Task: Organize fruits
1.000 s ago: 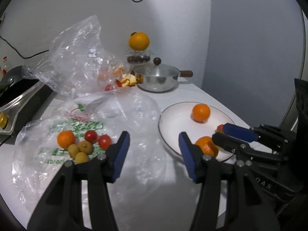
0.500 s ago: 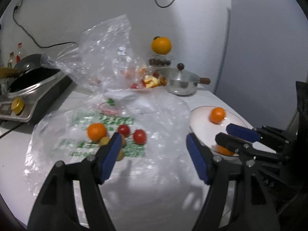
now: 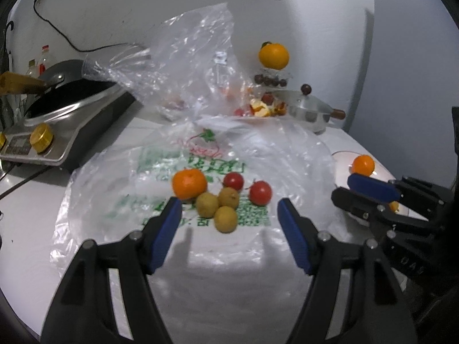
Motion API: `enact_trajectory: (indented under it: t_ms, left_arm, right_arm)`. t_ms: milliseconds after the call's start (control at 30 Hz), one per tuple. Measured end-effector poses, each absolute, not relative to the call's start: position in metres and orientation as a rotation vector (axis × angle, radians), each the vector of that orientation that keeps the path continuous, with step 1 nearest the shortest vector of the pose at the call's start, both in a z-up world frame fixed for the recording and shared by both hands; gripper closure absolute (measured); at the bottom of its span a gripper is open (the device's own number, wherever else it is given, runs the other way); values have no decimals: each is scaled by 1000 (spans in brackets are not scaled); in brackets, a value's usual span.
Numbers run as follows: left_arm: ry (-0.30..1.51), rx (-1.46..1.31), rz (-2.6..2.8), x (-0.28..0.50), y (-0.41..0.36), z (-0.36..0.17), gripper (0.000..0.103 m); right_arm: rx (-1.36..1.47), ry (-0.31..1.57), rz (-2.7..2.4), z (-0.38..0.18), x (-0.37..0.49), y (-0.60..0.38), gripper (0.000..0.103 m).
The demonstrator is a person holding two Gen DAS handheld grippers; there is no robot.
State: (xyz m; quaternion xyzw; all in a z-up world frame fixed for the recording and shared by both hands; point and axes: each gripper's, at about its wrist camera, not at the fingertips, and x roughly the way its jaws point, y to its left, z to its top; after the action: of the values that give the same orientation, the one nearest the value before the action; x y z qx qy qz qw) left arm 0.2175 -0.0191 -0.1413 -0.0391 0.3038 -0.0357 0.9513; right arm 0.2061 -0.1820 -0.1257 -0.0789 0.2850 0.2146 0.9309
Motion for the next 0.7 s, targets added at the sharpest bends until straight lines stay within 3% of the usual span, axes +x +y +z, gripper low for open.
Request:
enact_trajectory:
  t_ms: [533,700]
  left_arm:
    - [715,-78,-53,246,-13,-162,34]
    - [750,-71,-40,256,-15,-168,45]
  right_arm:
    - [-148,614,527,-137,237,-163,71]
    - [-136,617,555,-140,242,-163,71]
